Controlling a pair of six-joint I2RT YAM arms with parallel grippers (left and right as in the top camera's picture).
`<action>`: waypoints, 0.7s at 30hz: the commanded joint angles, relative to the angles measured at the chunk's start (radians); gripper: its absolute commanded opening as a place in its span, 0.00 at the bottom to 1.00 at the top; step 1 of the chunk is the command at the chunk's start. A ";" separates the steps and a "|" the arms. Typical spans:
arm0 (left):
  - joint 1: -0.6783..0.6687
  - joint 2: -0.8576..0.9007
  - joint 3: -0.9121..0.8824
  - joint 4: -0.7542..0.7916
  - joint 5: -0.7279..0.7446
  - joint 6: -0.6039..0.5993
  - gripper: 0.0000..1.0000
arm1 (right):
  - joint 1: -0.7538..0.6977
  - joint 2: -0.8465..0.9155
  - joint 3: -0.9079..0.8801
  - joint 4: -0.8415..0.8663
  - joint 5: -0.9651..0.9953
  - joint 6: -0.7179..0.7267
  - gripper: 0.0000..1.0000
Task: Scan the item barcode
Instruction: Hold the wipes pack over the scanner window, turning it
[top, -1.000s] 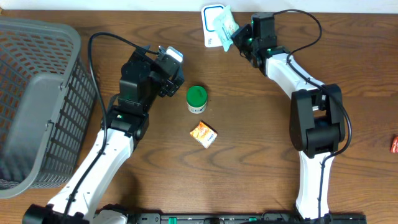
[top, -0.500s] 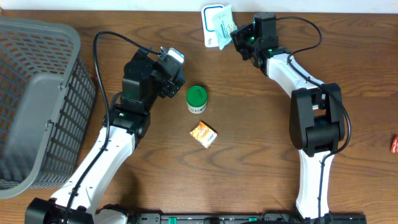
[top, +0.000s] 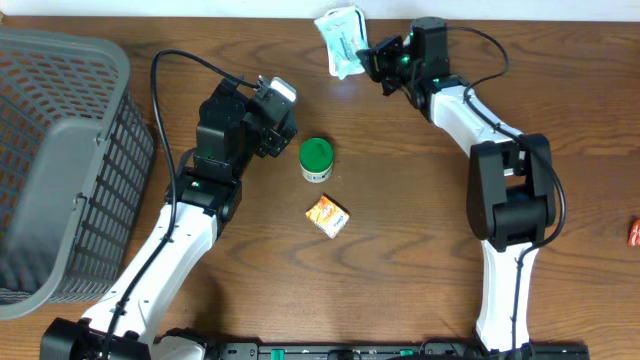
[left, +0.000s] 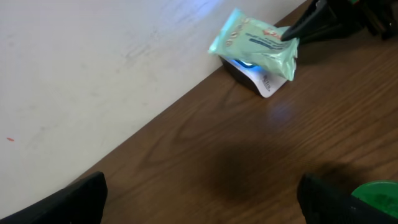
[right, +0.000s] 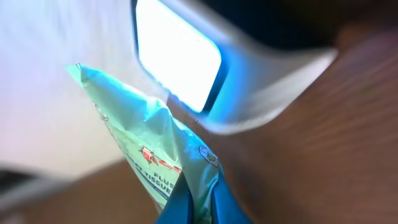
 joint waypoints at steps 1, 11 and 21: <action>0.005 0.001 0.009 0.002 -0.013 0.035 0.98 | -0.045 -0.012 0.015 0.031 -0.323 0.036 0.01; 0.005 0.001 0.009 0.030 -0.012 0.035 0.98 | -0.117 -0.012 0.014 0.046 -0.986 0.640 0.01; 0.005 0.001 0.009 0.050 -0.012 0.035 0.98 | -0.149 -0.013 0.013 -0.183 -0.998 0.636 0.01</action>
